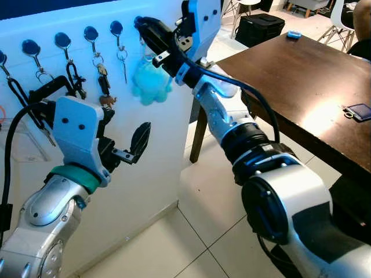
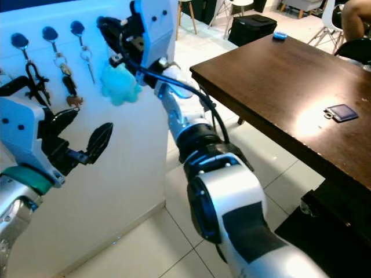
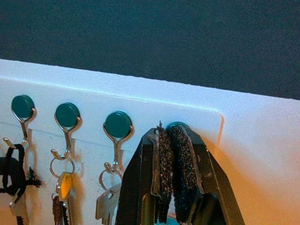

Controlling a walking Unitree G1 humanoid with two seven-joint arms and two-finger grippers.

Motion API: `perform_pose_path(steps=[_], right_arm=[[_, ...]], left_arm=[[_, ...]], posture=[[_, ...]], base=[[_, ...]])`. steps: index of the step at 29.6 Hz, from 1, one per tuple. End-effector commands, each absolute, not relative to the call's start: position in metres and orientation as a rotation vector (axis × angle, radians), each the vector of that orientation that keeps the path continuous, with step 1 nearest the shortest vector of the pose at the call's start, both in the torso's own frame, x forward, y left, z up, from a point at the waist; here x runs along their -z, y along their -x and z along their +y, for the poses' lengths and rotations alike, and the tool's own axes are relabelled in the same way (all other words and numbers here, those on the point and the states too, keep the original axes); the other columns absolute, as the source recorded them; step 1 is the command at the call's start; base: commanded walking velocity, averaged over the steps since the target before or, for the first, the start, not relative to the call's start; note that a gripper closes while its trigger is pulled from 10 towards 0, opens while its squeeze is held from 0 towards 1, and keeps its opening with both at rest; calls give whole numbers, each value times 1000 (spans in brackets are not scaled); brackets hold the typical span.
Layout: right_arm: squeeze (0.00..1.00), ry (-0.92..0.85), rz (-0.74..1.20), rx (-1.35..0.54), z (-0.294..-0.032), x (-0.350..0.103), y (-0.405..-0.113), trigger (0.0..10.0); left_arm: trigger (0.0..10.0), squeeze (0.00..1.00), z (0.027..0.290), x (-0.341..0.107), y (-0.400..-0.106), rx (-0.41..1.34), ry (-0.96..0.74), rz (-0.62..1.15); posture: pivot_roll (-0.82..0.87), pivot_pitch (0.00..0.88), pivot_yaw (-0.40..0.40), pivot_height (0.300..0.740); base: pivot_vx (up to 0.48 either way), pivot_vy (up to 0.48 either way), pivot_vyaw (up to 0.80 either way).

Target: Hang keys on a hook

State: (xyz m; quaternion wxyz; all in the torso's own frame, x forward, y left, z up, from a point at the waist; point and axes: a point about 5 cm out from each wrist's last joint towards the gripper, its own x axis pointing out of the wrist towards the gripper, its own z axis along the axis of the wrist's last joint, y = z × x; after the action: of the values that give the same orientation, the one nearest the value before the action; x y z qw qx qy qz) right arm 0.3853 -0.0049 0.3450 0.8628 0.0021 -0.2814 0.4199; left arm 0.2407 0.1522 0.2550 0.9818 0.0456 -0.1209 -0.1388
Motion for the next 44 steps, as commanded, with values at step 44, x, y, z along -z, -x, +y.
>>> perform_pose_path(steps=[44], right_arm=[[0,-10,-617,-865,-10,-353,-386,10000]], left_arm=[[10000,0,150,-257,-237,275,-90,-241]], posture=[[77,56,32,740]], base=[[0,0,0]])
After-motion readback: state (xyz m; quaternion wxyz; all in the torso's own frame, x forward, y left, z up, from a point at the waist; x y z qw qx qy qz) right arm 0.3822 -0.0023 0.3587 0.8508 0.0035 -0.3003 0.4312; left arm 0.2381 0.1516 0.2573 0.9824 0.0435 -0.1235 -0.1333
